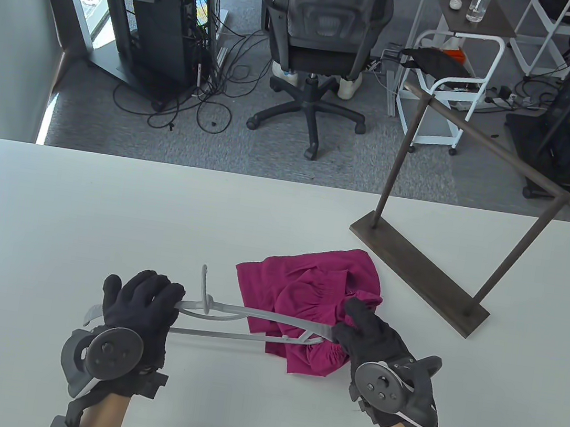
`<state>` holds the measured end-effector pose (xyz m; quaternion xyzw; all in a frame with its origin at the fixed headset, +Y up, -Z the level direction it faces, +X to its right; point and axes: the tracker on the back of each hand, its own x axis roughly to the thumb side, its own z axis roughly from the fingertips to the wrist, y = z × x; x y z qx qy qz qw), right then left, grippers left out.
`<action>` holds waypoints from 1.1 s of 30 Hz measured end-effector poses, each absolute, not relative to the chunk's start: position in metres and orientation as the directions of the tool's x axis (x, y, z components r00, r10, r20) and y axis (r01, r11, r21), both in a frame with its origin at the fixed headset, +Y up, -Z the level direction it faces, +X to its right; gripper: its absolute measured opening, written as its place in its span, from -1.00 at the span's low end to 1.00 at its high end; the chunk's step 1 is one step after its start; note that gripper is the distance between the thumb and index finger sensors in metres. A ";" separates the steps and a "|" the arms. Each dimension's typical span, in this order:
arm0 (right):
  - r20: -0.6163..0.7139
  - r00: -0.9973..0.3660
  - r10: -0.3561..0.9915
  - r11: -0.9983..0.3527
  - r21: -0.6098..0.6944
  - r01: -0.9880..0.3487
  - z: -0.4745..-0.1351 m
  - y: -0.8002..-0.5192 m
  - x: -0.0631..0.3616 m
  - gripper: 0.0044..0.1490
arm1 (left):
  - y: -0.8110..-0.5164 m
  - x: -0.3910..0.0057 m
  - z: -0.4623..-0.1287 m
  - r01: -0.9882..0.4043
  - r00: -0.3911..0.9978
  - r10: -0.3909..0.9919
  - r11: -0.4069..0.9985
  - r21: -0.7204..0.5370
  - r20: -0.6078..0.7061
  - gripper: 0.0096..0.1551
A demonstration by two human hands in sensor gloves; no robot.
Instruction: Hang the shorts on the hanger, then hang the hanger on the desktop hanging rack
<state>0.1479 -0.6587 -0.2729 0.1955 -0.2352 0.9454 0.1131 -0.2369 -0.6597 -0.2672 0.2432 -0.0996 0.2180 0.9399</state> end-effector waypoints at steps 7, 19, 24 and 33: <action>0.445 -0.892 0.080 -0.882 -0.384 -0.271 -0.272 -0.661 0.142 -0.50 | -0.648 -0.228 -0.270 -0.410 0.907 0.285 0.763 0.500 0.310 -0.43; 0.471 -0.872 0.131 -0.871 -0.365 -0.328 -0.271 -0.665 0.135 -0.52 | -0.668 -0.207 -0.278 -0.443 0.883 0.300 0.785 0.432 0.360 -0.44; 0.511 -0.842 0.174 -0.863 -0.333 -0.380 -0.272 -0.670 0.124 -0.51 | -0.677 -0.182 -0.280 -0.423 0.889 0.293 0.817 0.392 0.351 -0.43; 0.489 -0.815 0.310 -0.809 -0.314 -0.496 -0.287 -0.665 0.127 0.01 | -0.696 -0.167 -0.279 -0.537 0.833 0.446 0.793 0.288 0.327 -0.43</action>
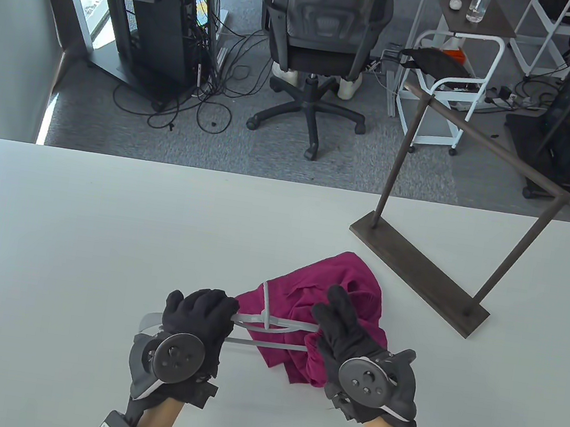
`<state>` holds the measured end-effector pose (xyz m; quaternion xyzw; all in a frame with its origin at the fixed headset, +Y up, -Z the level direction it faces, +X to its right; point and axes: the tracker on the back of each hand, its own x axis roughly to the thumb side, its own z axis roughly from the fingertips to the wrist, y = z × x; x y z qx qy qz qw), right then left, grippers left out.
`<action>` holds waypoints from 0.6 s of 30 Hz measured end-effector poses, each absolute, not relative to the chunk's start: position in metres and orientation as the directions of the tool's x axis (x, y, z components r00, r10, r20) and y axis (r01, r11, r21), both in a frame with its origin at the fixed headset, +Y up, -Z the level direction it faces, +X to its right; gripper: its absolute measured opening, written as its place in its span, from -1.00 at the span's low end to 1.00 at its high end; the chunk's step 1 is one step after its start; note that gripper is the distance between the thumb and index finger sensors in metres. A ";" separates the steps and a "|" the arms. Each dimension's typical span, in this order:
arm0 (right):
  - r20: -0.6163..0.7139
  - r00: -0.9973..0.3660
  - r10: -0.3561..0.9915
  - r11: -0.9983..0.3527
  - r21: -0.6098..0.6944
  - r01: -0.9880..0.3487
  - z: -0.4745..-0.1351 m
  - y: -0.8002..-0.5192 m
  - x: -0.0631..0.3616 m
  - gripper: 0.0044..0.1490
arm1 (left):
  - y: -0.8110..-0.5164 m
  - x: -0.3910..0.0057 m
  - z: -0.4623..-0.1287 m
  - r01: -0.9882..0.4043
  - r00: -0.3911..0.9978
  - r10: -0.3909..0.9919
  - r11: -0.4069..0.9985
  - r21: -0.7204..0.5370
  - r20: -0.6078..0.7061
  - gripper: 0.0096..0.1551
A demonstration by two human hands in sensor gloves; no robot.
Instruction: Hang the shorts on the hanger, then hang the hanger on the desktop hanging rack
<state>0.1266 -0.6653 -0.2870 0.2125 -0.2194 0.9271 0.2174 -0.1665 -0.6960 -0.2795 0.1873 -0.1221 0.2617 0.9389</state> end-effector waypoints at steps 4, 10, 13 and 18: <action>0.506 -0.796 0.332 -0.821 -0.261 -0.508 -0.292 -0.668 0.124 -0.25 | -0.702 -0.161 -0.282 -0.534 0.834 0.452 0.805 0.257 0.317 -0.43; 0.459 -0.859 0.226 -0.877 -0.287 -0.384 -0.291 -0.664 0.125 -0.29 | -0.707 -0.165 -0.283 -0.525 0.840 0.448 0.814 0.249 0.307 -0.43; 0.430 -0.855 0.291 -0.878 -0.236 -0.417 -0.294 -0.661 0.134 -0.30 | -0.706 -0.170 -0.283 -0.558 0.823 0.484 0.789 0.258 0.297 -0.43; 0.433 -0.822 0.370 -0.857 -0.182 -0.481 -0.302 -0.667 0.136 -0.19 | -0.707 -0.171 -0.283 -0.579 0.809 0.509 0.775 0.253 0.294 -0.43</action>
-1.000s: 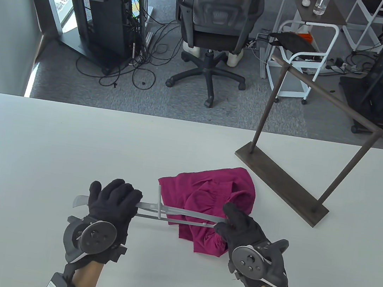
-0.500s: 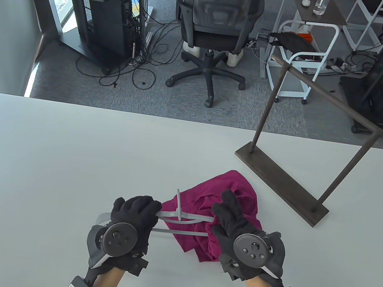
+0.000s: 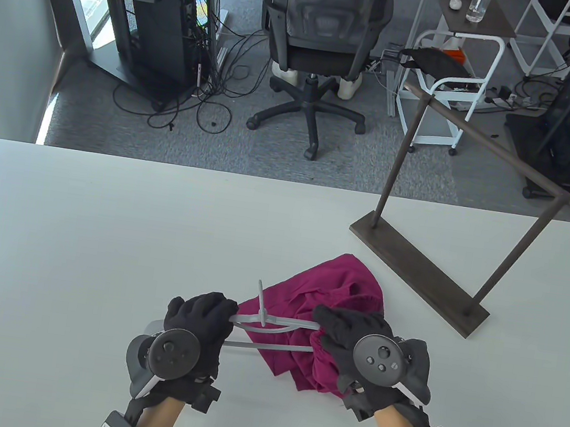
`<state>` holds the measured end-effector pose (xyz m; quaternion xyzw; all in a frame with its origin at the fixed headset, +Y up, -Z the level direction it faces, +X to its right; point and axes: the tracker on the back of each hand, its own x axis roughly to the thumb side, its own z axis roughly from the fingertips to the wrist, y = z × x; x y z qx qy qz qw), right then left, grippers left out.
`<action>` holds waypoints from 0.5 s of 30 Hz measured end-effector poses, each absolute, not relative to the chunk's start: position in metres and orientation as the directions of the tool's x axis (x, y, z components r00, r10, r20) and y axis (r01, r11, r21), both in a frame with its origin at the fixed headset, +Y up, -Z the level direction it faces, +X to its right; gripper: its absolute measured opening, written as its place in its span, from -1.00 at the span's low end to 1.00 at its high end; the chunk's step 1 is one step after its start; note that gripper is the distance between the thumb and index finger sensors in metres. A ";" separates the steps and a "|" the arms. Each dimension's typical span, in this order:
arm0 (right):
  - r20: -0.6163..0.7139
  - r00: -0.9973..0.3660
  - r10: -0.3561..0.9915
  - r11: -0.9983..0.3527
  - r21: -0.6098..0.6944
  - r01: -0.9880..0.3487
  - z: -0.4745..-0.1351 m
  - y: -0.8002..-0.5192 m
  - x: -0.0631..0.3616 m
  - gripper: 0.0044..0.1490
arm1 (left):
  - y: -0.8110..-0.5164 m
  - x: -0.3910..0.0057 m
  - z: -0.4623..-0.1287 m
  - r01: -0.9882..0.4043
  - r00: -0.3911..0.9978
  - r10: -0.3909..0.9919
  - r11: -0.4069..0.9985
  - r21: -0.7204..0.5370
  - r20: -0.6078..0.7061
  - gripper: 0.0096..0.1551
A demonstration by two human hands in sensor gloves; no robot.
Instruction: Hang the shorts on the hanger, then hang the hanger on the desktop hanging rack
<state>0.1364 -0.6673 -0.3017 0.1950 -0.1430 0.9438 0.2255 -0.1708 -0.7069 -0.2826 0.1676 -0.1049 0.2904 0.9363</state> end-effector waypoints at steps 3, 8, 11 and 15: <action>0.439 -0.805 0.400 -0.852 -0.145 -0.503 -0.306 -0.670 0.130 -0.23 | -0.706 -0.168 -0.282 -0.575 0.811 0.500 0.777 0.255 0.305 -0.43; 0.442 -0.788 0.429 -0.834 -0.141 -0.533 -0.315 -0.669 0.124 -0.29 | -0.707 -0.176 -0.283 -0.593 0.798 0.524 0.768 0.240 0.296 -0.40; 0.430 -0.821 0.375 -0.838 -0.220 -0.499 -0.323 -0.658 0.123 -0.30 | -0.704 -0.185 -0.280 -0.666 0.742 0.585 0.699 0.260 0.329 -0.25; 0.399 -0.854 0.333 -0.825 -0.315 -0.469 -0.339 -0.625 0.122 -0.30 | -0.695 -0.202 -0.274 -0.666 0.745 0.554 0.644 0.376 0.372 -0.17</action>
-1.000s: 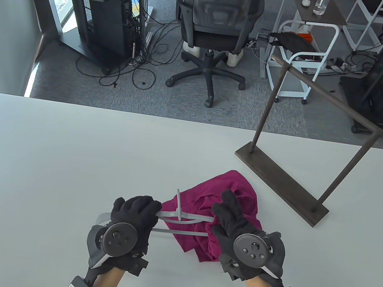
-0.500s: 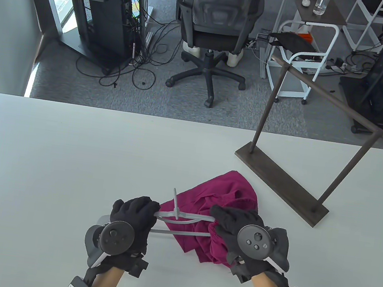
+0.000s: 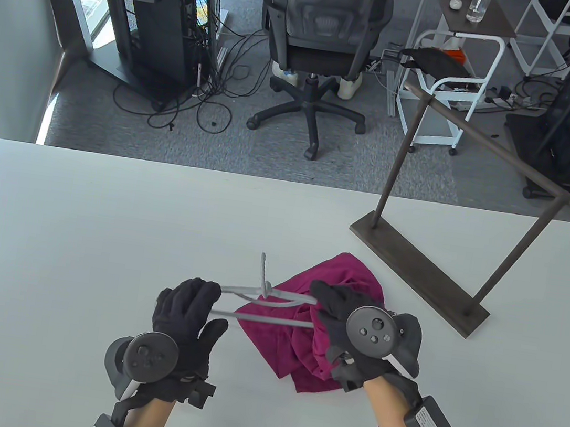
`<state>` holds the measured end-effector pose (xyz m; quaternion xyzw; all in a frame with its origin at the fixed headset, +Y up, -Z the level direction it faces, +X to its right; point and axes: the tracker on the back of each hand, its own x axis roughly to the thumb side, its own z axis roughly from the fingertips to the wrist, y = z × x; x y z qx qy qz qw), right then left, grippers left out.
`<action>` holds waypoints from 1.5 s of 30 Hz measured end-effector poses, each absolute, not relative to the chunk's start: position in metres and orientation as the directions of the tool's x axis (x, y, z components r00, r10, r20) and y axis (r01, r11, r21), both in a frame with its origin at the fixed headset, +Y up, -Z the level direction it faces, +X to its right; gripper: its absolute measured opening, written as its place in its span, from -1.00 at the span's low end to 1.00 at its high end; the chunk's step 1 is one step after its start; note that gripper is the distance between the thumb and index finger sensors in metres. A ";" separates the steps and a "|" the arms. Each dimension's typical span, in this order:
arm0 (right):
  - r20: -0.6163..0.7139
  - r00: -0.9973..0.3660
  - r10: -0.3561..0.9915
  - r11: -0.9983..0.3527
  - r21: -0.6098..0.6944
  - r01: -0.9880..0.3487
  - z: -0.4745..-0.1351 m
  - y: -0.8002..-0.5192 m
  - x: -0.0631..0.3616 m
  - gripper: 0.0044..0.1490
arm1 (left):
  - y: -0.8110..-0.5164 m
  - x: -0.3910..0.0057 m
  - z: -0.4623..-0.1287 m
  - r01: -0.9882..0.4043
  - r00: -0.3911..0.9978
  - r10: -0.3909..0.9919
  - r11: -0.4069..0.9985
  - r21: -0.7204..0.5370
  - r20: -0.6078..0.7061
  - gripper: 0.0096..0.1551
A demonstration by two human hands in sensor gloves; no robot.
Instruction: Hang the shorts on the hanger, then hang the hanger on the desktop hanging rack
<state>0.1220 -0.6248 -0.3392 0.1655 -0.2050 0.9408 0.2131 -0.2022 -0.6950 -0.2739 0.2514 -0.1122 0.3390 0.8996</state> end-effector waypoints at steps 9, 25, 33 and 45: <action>0.473 -0.793 0.385 -0.751 -0.339 -0.567 -0.353 -0.536 0.098 -0.31 | -0.714 -0.204 -0.286 -0.665 0.745 0.592 0.697 0.268 0.308 -0.22; 0.625 -0.687 0.370 -0.699 -0.301 -0.649 -0.319 -0.460 0.079 -0.31 | -0.722 -0.221 -0.295 -0.676 0.736 0.647 0.690 0.258 0.197 0.01; 0.626 -0.689 0.365 -0.728 -0.269 -0.630 -0.314 -0.468 0.076 -0.31 | -0.718 -0.188 -0.310 -0.679 0.716 0.641 0.732 0.062 0.277 0.13; 0.653 -0.678 0.338 -0.764 -0.230 -0.603 -0.300 -0.468 0.050 -0.32 | -0.725 -0.197 -0.318 -0.659 0.739 0.634 0.750 0.052 0.228 0.19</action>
